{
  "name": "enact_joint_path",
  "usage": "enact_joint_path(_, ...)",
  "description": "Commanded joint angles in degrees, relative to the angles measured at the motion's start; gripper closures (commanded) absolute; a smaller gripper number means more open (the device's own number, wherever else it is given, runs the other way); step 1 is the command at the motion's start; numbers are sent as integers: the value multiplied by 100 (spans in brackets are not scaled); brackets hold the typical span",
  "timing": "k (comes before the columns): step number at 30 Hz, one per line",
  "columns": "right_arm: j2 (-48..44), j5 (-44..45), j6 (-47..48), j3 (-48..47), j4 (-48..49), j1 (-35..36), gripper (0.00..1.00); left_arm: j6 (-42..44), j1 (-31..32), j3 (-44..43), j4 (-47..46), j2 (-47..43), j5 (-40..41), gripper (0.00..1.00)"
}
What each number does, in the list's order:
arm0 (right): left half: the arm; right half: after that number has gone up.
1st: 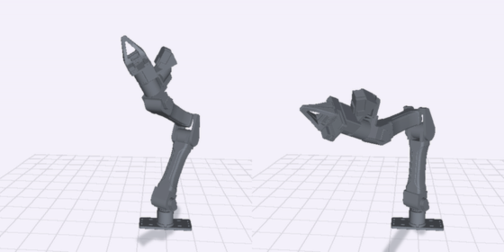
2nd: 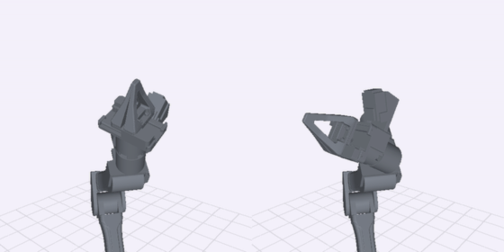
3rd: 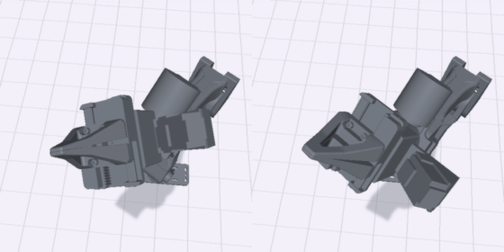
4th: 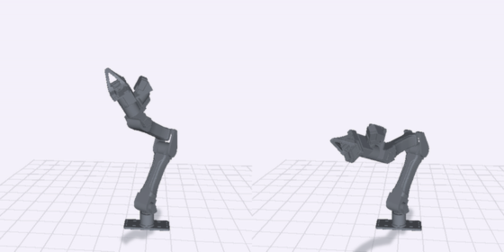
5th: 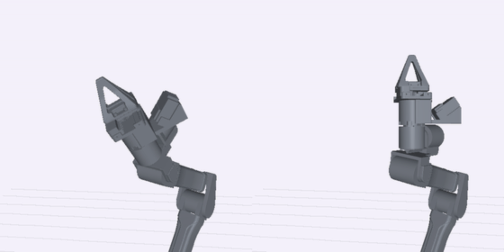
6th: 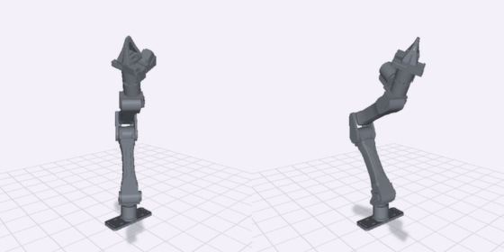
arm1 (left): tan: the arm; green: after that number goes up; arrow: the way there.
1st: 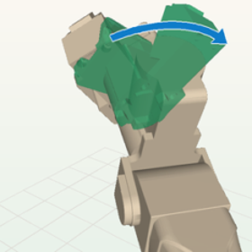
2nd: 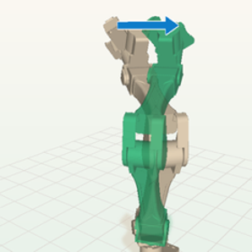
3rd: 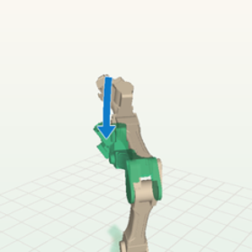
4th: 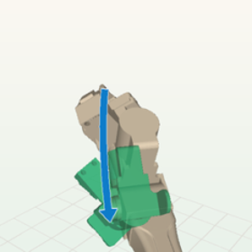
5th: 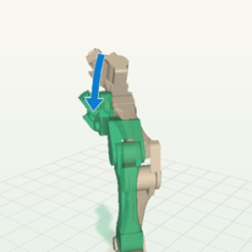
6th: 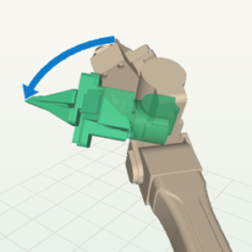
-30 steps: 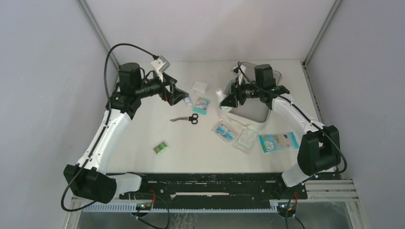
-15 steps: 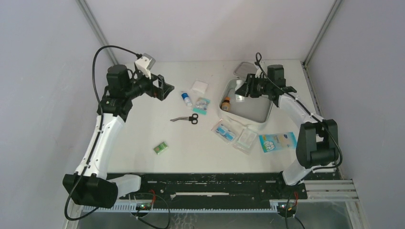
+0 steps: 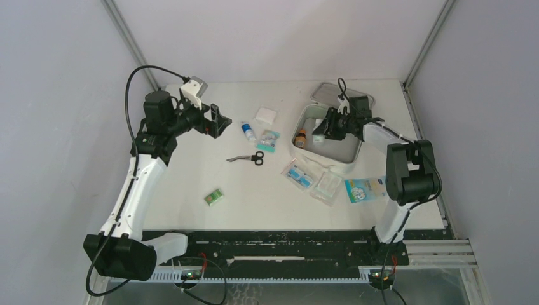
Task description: Organize the medicine kit
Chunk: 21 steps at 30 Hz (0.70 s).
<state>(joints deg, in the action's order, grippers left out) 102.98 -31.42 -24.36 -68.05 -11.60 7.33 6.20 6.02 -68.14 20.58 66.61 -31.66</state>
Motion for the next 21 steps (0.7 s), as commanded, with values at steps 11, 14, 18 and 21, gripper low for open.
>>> enact_joint_path(11,666,2,-696,-45,259,318,70,-8,-35,178,-256,-172,-136,0)
enact_joint_path(14,758,-109,-805,-49,311,347,68,-11,-33,187,-287,-165,-155,0)
enact_joint_path(18,811,-170,-887,-45,268,365,64,-13,-37,187,-295,-164,-178,0)
enact_joint_path(21,816,-194,-948,-46,254,381,63,-12,-37,187,-307,-148,-183,0)
